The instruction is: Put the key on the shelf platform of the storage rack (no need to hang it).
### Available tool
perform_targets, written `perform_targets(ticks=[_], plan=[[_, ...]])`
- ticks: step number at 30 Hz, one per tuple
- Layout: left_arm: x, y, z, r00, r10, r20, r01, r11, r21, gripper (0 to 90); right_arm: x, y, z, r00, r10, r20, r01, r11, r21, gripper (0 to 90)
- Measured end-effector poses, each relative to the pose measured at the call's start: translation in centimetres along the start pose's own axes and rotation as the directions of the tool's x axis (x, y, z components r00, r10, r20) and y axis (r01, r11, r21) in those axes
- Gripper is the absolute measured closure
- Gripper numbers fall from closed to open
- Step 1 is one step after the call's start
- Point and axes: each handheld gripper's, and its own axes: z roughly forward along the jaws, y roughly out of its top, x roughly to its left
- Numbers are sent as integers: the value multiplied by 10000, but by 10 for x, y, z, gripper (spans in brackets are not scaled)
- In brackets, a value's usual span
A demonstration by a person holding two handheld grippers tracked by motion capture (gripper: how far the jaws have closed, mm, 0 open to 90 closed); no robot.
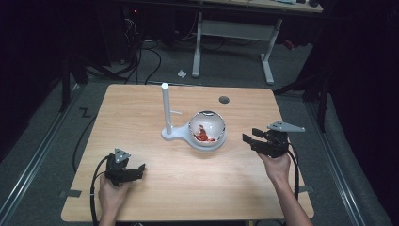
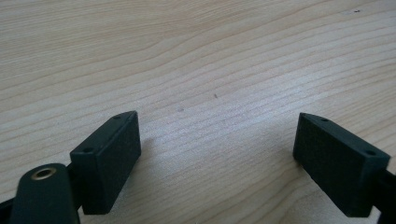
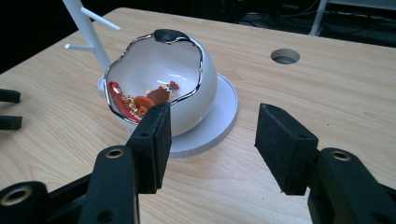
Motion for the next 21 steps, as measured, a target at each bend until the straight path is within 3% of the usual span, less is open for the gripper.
perform_targets(ticks=[21], plan=[[0,0,0,10000,2,-2,-2,10000,0,154,1,-31,-6,9988,444,-219,-441,9989,134,467]])
